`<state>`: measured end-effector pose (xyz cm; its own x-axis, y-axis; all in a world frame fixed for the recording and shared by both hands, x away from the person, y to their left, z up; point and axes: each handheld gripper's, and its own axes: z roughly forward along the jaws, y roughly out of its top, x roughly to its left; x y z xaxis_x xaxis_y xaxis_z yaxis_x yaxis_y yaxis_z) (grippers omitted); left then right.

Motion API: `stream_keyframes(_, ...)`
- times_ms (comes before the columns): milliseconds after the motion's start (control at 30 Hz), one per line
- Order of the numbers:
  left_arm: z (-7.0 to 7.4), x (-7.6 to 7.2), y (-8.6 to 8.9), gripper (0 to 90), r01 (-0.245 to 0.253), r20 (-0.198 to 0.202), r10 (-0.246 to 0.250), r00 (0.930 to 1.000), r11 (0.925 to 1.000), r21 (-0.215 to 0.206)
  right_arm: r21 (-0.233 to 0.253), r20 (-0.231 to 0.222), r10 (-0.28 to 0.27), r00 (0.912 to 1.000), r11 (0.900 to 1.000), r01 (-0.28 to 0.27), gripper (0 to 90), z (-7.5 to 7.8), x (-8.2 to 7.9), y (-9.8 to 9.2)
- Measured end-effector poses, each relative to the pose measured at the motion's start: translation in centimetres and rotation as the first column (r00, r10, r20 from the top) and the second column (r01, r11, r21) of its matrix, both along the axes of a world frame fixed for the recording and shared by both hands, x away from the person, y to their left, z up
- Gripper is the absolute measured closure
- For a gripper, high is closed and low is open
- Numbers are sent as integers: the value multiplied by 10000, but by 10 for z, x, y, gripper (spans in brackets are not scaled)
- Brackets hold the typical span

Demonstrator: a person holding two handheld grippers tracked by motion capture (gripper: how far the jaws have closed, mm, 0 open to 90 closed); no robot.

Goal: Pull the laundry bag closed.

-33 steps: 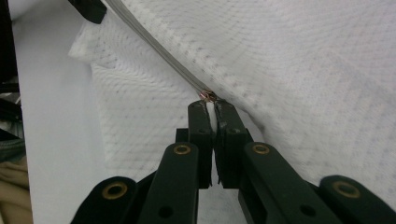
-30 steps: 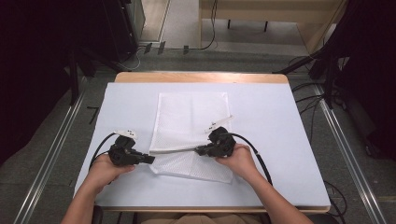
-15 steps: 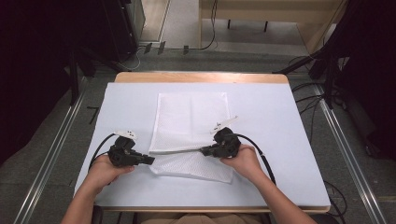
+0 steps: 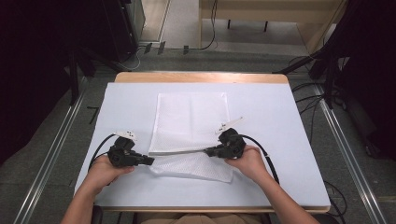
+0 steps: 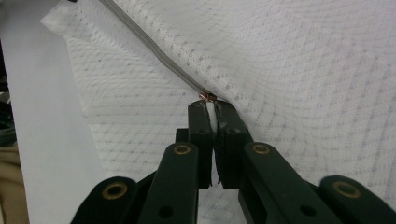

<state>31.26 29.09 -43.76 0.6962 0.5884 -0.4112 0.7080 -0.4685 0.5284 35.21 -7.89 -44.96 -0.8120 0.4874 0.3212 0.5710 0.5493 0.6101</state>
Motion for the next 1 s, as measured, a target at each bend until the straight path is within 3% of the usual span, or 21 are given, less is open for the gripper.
stream_keyframes(1000, -1, 0, 0, 895, 108, -119, -108, 9999, 9999, 16, -51, -225, -371, 9991, 9993, 370, 881, 0, -3, -36)
